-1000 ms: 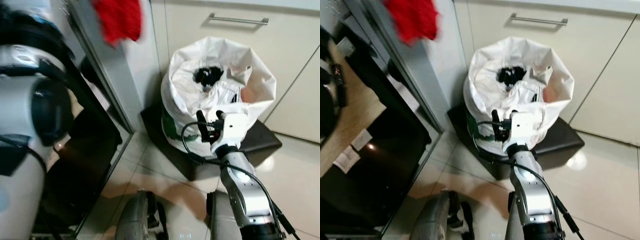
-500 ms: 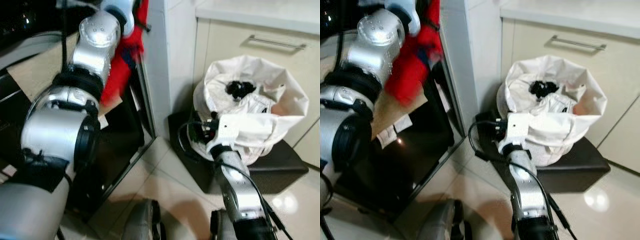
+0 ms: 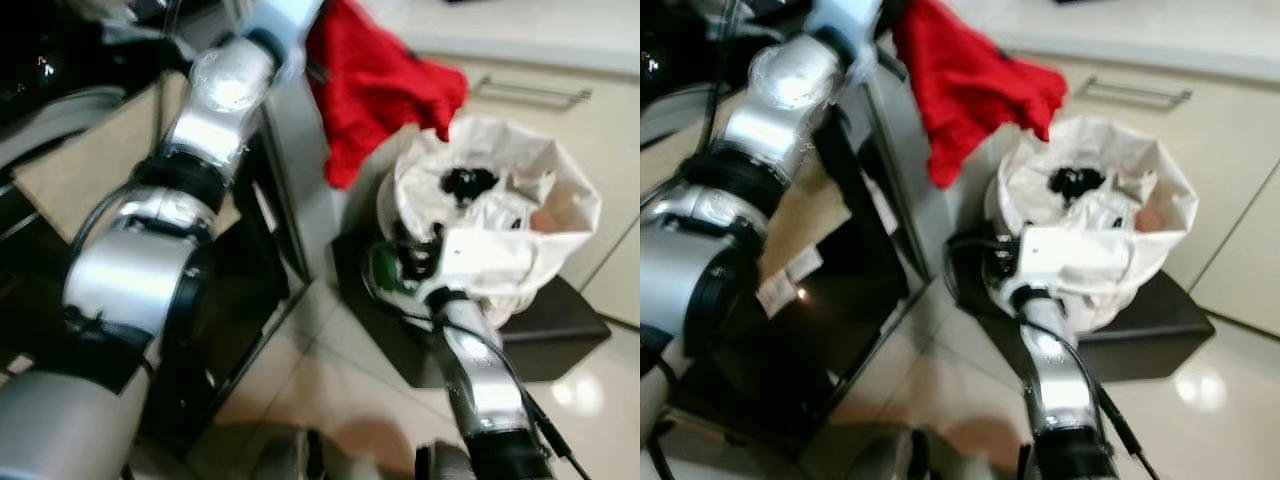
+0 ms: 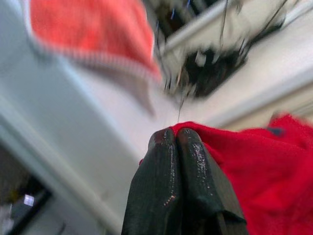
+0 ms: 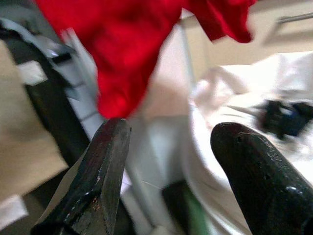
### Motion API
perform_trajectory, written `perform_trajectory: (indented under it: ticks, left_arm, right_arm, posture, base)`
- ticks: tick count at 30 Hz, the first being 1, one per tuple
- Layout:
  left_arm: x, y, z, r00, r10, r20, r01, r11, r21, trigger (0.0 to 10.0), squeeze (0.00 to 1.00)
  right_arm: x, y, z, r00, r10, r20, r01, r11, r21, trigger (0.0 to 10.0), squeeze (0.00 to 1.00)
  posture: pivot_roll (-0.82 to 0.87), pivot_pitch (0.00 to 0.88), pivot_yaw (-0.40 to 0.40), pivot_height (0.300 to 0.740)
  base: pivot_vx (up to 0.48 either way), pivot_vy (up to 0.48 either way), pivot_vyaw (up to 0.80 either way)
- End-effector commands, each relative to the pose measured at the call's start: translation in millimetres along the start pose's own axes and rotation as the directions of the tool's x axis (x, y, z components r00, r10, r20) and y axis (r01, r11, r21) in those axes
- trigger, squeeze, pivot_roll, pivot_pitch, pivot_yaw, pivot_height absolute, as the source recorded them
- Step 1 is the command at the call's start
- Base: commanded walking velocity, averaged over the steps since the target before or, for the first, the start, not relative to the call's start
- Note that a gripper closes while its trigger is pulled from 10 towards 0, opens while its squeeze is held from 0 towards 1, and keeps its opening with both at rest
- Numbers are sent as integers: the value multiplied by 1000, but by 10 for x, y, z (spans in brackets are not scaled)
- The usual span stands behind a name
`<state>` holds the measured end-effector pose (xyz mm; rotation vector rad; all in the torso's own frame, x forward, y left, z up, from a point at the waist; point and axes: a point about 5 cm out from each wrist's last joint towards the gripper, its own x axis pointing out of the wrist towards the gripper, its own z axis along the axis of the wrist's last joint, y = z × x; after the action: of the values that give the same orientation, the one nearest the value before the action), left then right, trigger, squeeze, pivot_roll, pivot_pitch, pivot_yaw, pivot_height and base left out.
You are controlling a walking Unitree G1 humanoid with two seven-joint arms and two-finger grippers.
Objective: Clothes washing
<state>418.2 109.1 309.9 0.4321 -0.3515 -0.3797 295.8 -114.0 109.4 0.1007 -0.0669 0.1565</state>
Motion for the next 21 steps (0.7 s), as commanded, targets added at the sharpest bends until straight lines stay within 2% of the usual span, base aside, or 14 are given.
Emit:
perform_trajectory:
  ticks: [1,7,8,10,14,15,17,19,20,21]
  left_arm:
    - [7,-122,-10,999,-32,4,32,999,-5,10000,0]
    - [-95,-256,-166,998,-61,0,61,997,-38,10000,0]
    - [-206,-375,-274,997,-78,19,80,993,-91,10000,0]
    - [-265,-431,-317,996,-84,29,87,990,-111,10000,0]
    - [-528,-560,-486,999,-24,23,29,965,-260,10000,0]
    - [-528,-560,-486,999,-24,23,29,965,-260,10000,0]
    - [-659,-550,-512,1000,5,9,-2,959,-284,10000,0]
    - [-668,-539,-520,1000,13,2,-12,959,-284,10000,0]
    - [-713,-574,-531,1000,2,-14,-5,968,-249,10000,0]
    - [-713,-574,-531,1000,2,-14,-5,968,-249,10000,0]
  right_arm:
    - [25,-10,25,1000,-1,14,1,1000,9,10000,0]
    - [44,-40,38,1000,-3,21,2,1000,18,10000,0]
    - [52,-47,39,1000,2,21,-3,1000,22,10000,0]
    - [55,-50,37,1000,7,20,-7,1000,23,10000,0]
    - [66,-74,23,1000,13,14,-13,1000,23,10000,0]
    - [66,-74,23,1000,13,14,-13,1000,23,10000,0]
    - [80,-126,16,1000,16,7,-16,1000,20,10000,0]
    - [90,-143,14,1000,16,4,-16,1000,19,10000,0]
    - [107,-168,15,1000,5,10,-5,1000,-10,10000,0]
    - [107,-168,15,1000,5,10,-5,1000,-10,10000,0]
  posture:
    - [-163,0,161,720]
    - [-157,0,156,740]
    - [-154,0,153,740]
    - [-153,0,153,740]
    - [-146,0,142,740]
    - [-146,0,142,740]
    - [-132,0,127,740]
    - [-125,0,120,740]
    - [-118,0,114,740]
    - [-118,0,114,740]
  base:
    - [0,0,0]
    - [0,0,0]
    - [0,0,0]
    - [0,0,0]
    - [0,0,0]
    - [0,0,0]
    - [0,0,0]
    - [0,0,0]
    - [0,0,0]
    - [0,0,0]
